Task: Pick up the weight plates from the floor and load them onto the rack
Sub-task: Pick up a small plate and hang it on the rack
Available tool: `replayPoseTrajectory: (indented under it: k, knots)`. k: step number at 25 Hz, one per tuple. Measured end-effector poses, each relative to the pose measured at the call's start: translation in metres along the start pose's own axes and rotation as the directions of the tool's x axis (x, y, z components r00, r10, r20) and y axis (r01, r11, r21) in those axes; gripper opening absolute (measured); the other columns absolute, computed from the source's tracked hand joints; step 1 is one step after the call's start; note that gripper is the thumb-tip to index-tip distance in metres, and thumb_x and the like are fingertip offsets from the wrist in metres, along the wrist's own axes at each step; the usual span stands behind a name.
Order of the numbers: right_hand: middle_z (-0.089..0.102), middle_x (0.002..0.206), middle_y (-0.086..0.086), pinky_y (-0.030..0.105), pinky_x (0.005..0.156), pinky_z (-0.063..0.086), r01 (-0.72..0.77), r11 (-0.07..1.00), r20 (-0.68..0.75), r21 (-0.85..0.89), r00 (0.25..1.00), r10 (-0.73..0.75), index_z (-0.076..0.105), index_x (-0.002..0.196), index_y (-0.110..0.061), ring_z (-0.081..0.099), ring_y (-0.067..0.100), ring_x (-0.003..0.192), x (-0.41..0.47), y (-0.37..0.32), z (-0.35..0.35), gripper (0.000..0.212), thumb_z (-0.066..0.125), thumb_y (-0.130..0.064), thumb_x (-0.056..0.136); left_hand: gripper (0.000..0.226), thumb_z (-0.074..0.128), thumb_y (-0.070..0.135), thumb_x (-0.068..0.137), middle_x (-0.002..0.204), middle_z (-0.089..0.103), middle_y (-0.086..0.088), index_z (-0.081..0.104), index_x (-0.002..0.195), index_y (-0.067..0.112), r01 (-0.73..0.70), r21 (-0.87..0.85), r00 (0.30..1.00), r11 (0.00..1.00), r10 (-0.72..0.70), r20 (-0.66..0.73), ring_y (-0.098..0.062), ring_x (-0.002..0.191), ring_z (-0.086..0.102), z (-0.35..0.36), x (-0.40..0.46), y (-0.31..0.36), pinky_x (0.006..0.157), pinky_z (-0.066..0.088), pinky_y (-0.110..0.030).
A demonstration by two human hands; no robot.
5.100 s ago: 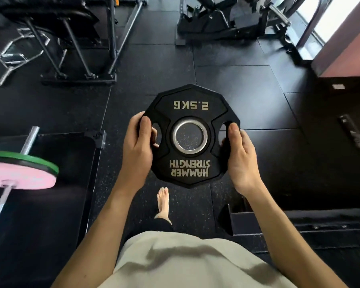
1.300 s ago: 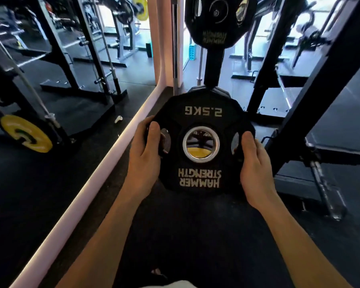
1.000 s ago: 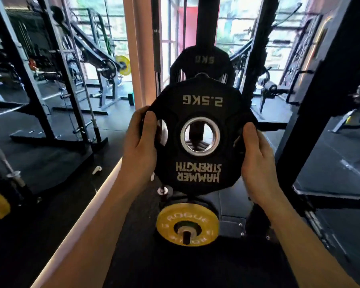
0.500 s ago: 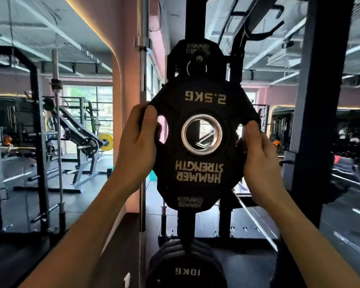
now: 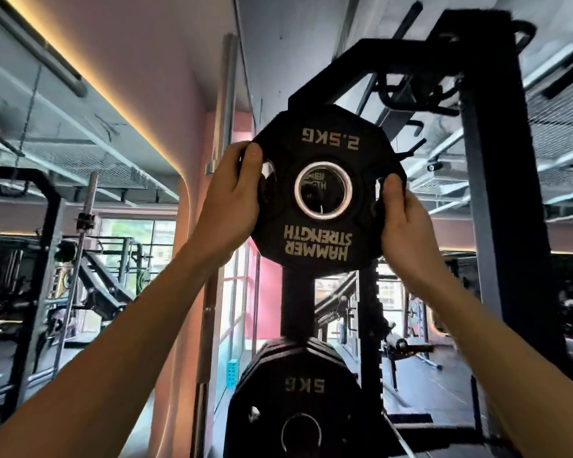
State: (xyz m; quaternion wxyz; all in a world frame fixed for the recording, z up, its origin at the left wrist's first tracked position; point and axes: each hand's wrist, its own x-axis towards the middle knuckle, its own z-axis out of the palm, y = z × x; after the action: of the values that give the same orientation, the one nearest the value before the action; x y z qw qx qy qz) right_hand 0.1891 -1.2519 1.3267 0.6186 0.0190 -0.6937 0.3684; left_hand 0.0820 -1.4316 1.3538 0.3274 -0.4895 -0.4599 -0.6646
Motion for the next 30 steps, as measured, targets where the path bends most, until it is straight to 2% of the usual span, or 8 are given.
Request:
replayPoseTrajectory:
  k: [5, 11, 16, 19, 23, 26, 28, 30]
  knots:
    - [0.068, 0.103, 0.003, 0.050, 0.092, 0.051, 0.028, 0.999, 0.000, -0.035, 1.000, -0.028, 0.060, 0.105, -0.019, 0.066, 0.021, 0.099, 0.038, 0.016, 0.015, 0.073, 0.026, -0.079, 0.083, 0.024, 0.036, 0.040, 0.104, 0.072, 0.049, 0.001, 0.055, 0.103, 0.024, 0.010, 0.018, 1.000, 1.000, -0.010, -0.003, -0.008, 0.061, 0.045, 0.013, 0.028, -0.028, 0.061, 0.038, -0.028]
    - [0.064, 0.105, 0.007, 0.040, 0.088, 0.048, 0.032, 0.987, 0.042, -0.160, 0.999, -0.026, 0.059, 0.114, -0.009, 0.061, 0.024, 0.098, 0.061, 0.046, 0.029, 0.065, 0.024, -0.062, 0.099, 0.026, 0.036, 0.040, 0.104, 0.080, 0.055, 0.011, 0.054, 0.110, 0.021, 0.049, 0.075, 0.999, 0.996, -0.049, -0.006, -0.003, 0.071, 0.053, 0.020, 0.040, -0.070, 0.067, 0.039, -0.025]
    - [0.054, 0.092, -0.004, 0.029, 0.076, 0.038, 0.026, 0.994, 0.015, -0.106, 1.000, -0.024, 0.049, 0.118, -0.011, 0.054, 0.014, 0.086, 0.071, 0.060, 0.042, 0.051, 0.026, -0.054, 0.102, 0.027, 0.035, 0.041, 0.105, 0.090, 0.057, 0.013, 0.052, 0.116, 0.023, 0.006, 0.150, 1.000, 0.989, -0.003, -0.021, -0.003, 0.084, 0.056, 0.022, 0.046, -0.087, 0.071, 0.041, -0.019]
    - [0.051, 0.087, -0.009, 0.024, 0.064, 0.037, 0.019, 0.993, 0.005, -0.113, 1.000, -0.018, 0.044, 0.112, -0.015, 0.051, 0.005, 0.078, 0.076, 0.068, 0.047, 0.042, 0.027, -0.052, 0.102, 0.033, 0.034, 0.041, 0.105, 0.097, 0.059, 0.013, 0.054, 0.119, 0.018, 0.010, 0.173, 1.000, 0.985, -0.005, -0.031, 0.003, 0.087, 0.056, 0.026, 0.050, -0.100, 0.067, 0.039, -0.008]
    - [0.055, 0.095, 0.001, 0.031, 0.077, 0.038, 0.000, 0.990, 0.012, -0.143, 1.000, 0.001, 0.047, 0.108, -0.014, 0.053, 0.019, 0.088, 0.084, 0.082, 0.054, 0.042, 0.028, -0.051, 0.103, 0.038, 0.034, 0.044, 0.104, 0.096, 0.059, 0.015, 0.057, 0.118, 0.017, 0.037, 0.212, 0.999, 0.977, -0.033, -0.023, 0.000, 0.087, 0.056, 0.029, 0.058, -0.122, 0.069, 0.038, -0.017]
    - [0.054, 0.102, 0.003, 0.035, 0.084, 0.042, 0.012, 0.988, -0.001, -0.155, 1.000, -0.012, 0.049, 0.122, -0.008, 0.053, 0.022, 0.094, 0.086, 0.090, 0.060, 0.052, 0.027, -0.051, 0.103, 0.039, 0.033, 0.043, 0.104, 0.096, 0.058, 0.015, 0.056, 0.119, 0.016, 0.010, 0.233, 1.000, 0.973, -0.008, -0.006, 0.003, 0.088, 0.055, 0.032, 0.060, -0.133, 0.070, 0.037, -0.016]
    - [0.054, 0.104, 0.004, 0.030, 0.078, 0.043, -0.003, 0.984, 0.009, -0.175, 1.000, 0.005, 0.047, 0.125, -0.006, 0.055, 0.024, 0.092, 0.085, 0.090, 0.061, 0.055, 0.026, -0.051, 0.103, 0.039, 0.032, 0.042, 0.105, 0.098, 0.057, 0.012, 0.055, 0.121, 0.015, 0.014, 0.238, 1.000, 0.971, -0.014, -0.001, 0.001, 0.089, 0.055, 0.032, 0.059, -0.133, 0.069, 0.036, -0.013]
    - [0.054, 0.106, 0.009, 0.025, 0.063, 0.043, -0.043, 0.970, 0.050, -0.240, 0.997, 0.057, 0.044, 0.125, -0.004, 0.058, 0.023, 0.083, 0.084, 0.082, 0.056, 0.055, 0.026, -0.051, 0.103, 0.041, 0.029, 0.041, 0.106, 0.102, 0.057, 0.005, 0.054, 0.123, 0.014, 0.016, 0.313, 1.000, 0.949, -0.023, 0.018, -0.010, 0.092, 0.055, 0.031, 0.057, -0.127, 0.069, 0.035, -0.015]
